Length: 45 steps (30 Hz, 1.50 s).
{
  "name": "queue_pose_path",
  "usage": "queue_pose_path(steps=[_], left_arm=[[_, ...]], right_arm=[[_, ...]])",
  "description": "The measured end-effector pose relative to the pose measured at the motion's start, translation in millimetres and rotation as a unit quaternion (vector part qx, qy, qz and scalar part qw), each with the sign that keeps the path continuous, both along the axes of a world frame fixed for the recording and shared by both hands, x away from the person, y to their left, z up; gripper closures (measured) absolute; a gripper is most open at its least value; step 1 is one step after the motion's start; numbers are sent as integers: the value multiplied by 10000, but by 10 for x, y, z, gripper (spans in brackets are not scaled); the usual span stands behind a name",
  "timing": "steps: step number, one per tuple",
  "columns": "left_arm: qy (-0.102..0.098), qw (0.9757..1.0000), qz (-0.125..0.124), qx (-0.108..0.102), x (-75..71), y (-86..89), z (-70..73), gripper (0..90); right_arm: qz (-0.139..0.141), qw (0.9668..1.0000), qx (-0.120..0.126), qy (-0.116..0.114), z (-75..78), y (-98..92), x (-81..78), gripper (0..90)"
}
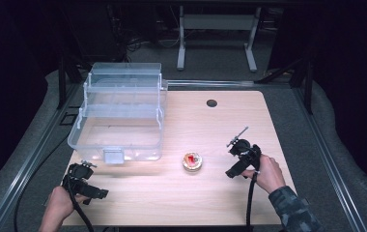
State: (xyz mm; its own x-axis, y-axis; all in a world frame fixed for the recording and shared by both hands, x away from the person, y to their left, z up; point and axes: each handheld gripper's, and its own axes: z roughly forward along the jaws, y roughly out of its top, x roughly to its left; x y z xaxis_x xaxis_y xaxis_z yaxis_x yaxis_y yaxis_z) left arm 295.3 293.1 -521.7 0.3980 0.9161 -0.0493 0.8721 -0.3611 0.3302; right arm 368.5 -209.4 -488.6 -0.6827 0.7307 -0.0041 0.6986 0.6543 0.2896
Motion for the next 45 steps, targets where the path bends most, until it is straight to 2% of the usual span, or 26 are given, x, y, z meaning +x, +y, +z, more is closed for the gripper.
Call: queue_pose_path(steps=[1,2,5,6,9,12,13,14,15,16,17,18,21,24,29,31,39,45], left_arm=[[7,10000,-1,11,-3,3,-1,2],[-7,10000,7,21,-8,7,-4,2],[15,10000,23,33,-28,24,-9,2],[8,10000,33,30,-36,32,-10,2],[-5,10000,87,30,-63,54,-10,2],[-12,9999,99,36,-90,69,-10,2],[-17,9999,116,42,-99,72,-11,2],[-1,9999,119,32,-108,78,-12,2],[-11,9999,133,38,-116,85,-13,2],[-14,9999,136,51,-124,94,-14,2],[-6,9999,164,42,-132,100,-14,2],[-5,9999,159,47,-138,110,-16,2],[0,9998,177,52,-156,120,-21,2],[1,9999,160,51,-161,128,-21,2],[-7,9998,174,44,-160,124,-21,2],[-15,9999,164,50,-160,122,-21,2],[-42,9998,172,76,-156,145,-25,2],[-52,9998,173,88,-157,149,-24,2]], right_arm=[[48,10000,-17,5,3,50,16,37],[69,9998,-183,-22,19,106,29,36],[223,9997,58,5,7,237,98,34],[300,9995,93,30,10,325,144,33],[365,9992,128,33,13,415,186,31],[475,9988,124,47,11,552,244,28],[488,9988,-49,33,21,605,256,27],[577,9983,-50,28,4,700,288,23],[577,9983,-50,28,4,700,288,23],[697,9974,163,104,-26,783,324,20],[697,9974,163,104,-26,783,324,20],[677,9976,-141,34,-6,839,327,19],[797,9966,166,124,-49,966,380,7],[853,9963,17,142,-87,1097,419,0],[923,9955,48,209,-141,1204,456,0],[969,9952,78,132,-171,1267,462,0],[1016,9944,-206,224,-309,1413,511,3],[1039,9938,-315,249,-365,1453,537,70]])
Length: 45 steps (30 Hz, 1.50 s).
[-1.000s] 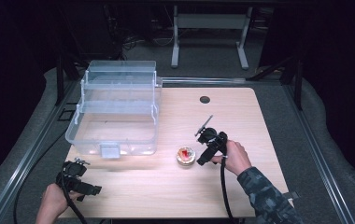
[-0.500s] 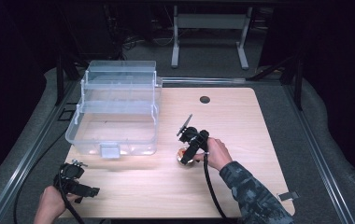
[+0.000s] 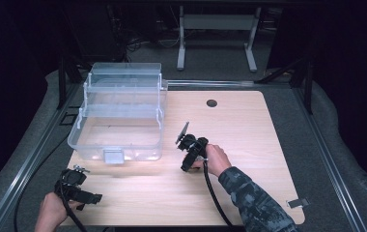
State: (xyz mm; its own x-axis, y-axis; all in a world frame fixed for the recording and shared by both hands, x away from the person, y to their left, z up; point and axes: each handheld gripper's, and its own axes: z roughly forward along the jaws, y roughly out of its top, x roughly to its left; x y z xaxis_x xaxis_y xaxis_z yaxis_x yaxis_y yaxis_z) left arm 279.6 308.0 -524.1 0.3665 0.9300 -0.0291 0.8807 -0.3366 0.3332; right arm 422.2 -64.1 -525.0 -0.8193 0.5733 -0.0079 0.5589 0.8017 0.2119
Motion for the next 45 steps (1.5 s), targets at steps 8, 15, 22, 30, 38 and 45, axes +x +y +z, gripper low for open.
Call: queue_pose_path(steps=[8,15,22,30,38,45], left_arm=[[15,10000,-31,15,3,-7,-8,2],[32,10000,-30,9,5,-15,-17,2],[39,10000,-60,6,7,-25,-21,2],[17,10000,-74,-18,7,-27,-17,2],[3,9999,-136,-3,0,-66,-10,2],[5,9999,-168,-4,-5,-90,-5,2]], right_arm=[[-38,10000,-3,69,-29,-4,11,128],[-24,10000,-47,64,-53,7,14,187],[12,9999,-119,12,-44,21,-1,197],[47,9999,-163,-30,27,-9,-11,199],[-35,9999,-132,-68,174,-87,-40,199],[-193,9996,-126,-149,295,-271,-67,200]])
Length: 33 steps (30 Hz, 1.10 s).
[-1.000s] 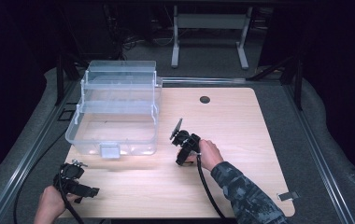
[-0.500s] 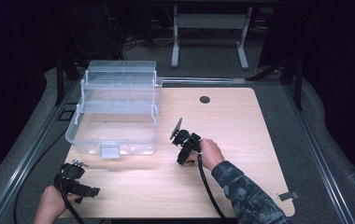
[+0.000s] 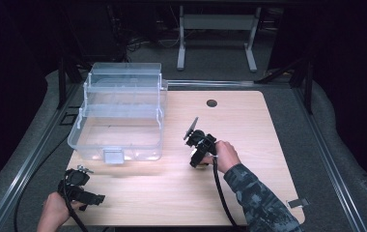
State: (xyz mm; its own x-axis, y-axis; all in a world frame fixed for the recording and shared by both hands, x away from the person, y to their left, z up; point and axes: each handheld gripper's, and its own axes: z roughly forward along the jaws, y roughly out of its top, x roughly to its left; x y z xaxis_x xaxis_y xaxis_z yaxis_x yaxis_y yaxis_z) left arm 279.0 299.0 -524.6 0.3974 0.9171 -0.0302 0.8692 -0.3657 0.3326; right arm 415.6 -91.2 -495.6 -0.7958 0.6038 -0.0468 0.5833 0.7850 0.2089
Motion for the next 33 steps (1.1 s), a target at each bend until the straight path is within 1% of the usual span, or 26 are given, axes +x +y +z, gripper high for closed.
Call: queue_pose_path(steps=[3,5,7,10,13,15,16,17,18,19,20,21,22,24,25,26,28,29,30,31,32,33], left_arm=[[-6,10000,-38,-4,0,-4,-1,2],[-7,10000,-51,0,3,-5,-2,2],[-13,10000,-41,-6,6,-9,-4,2],[-36,10000,-53,-11,10,-16,-1,2],[-34,10000,-75,-12,12,-27,-3,2],[-34,9999,-97,-15,15,-25,-6,2],[-33,9999,-97,-13,16,-24,-6,2],[-33,9999,-93,-14,16,-22,-5,2],[-33,9999,-101,-11,17,-19,-3,2],[-36,9999,-102,-13,17,-18,-3,2],[-40,9999,-102,-20,18,-17,-2,2],[-40,9999,-102,-19,19,-17,-2,2],[-34,9999,-104,-15,21,-18,-3,2],[-23,10000,-94,-14,25,-27,-11,2],[-17,9999,-124,-4,30,-28,-14,2],[2,9999,-134,2,34,-34,-18,2],[20,9999,-161,18,42,-45,-25,2],[20,9998,-172,14,42,-46,-22,2],[9,9999,-154,-2,39,-49,-18,2],[1,9999,-156,-13,40,-47,-15,2],[-17,9999,-140,-22,41,-44,-14,2],[-20,9999,-136,-27,41,-43,-14,2]], right_arm=[[-56,9999,88,27,29,-102,-16,200],[-129,9999,35,-10,66,-173,-32,200],[-190,9998,52,-23,87,-231,-41,199],[-294,9996,-8,-45,126,-326,-59,200],[-362,9992,134,-38,148,-440,-80,200],[-491,9987,83,-61,189,-530,-104,200],[-552,9984,74,-97,214,-613,-121,200],[-607,9980,144,-89,220,-663,-133,200],[-607,9980,144,-89,220,-663,-133,200],[-663,9976,173,-99,234,-716,-145,200],[-710,9973,138,-103,252,-771,-158,200],[-733,9965,412,2,245,-856,-167,200],[-818,9961,314,-64,257,-892,-187,200],[-926,9955,187,-105,264,-1000,-227,200],[-976,9950,215,-47,250,-1072,-249,200],[-970,9944,408,44,227,-1123,-258,200],[-1131,9936,4,-63,230,-1211,-310,200],[-1151,9929,295,53,202,-1288,-327,200],[-1208,9925,184,-17,200,-1318,-347,200],[-1259,9919,140,-25,189,-1357,-372,200],[-1280,9917,147,31,174,-1398,-395,200],[-1328,9911,116,23,150,-1445,-423,200]])
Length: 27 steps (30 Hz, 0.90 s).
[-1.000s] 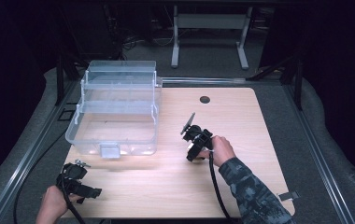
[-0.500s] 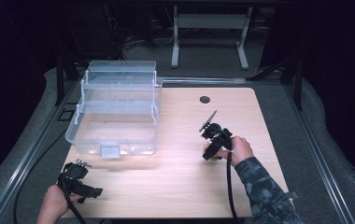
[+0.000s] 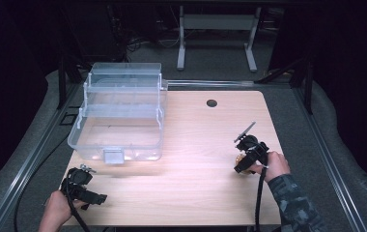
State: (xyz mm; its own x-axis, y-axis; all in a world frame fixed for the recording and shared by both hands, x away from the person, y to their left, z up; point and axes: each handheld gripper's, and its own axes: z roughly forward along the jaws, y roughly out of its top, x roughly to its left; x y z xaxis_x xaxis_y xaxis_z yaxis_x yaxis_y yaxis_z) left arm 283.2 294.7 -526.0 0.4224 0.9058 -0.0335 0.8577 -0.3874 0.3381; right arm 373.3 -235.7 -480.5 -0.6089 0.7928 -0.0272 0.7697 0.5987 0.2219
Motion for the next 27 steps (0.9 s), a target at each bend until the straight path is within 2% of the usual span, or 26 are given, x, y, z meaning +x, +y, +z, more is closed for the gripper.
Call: queue_pose_path(steps=[3,5,6,7,12,16,20,21,22,23,26,27], left_arm=[[17,10000,-13,-4,5,2,-3,2],[13,10000,-35,7,6,-2,-3,2],[6,10000,-53,11,6,-2,-1,2],[1,10000,-54,9,8,-4,1,2],[-10,10000,-43,4,13,-14,4,2],[-8,10000,-48,16,18,-16,9,2],[5,10000,-67,28,20,-22,10,2],[0,10000,-67,24,20,-21,11,2],[1,10000,-56,23,19,-22,12,2],[-4,10000,-44,12,18,-24,12,2],[2,10000,-68,25,18,-25,11,2],[6,10000,-70,33,18,-26,11,2]], right_arm=[[-94,9999,-31,108,-66,-102,-64,200],[-187,9996,-185,103,-111,-170,-115,200],[-182,9997,-69,173,-137,-216,-137,200],[-218,9995,-187,120,-152,-246,-168,200],[-399,9990,-159,80,-182,-451,-315,200],[-523,9983,-222,127,-278,-593,-424,200],[-590,9978,-229,188,-342,-672,-498,200],[-579,9973,-305,334,-338,-688,-507,200],[-606,9976,-234,251,-377,-702,-523,199],[-620,9972,-352,218,-385,-707,-536,199],[-665,9971,-213,295,-417,-734,-549,199],[-677,9969,-253,307,-428,-738,-551,198]])
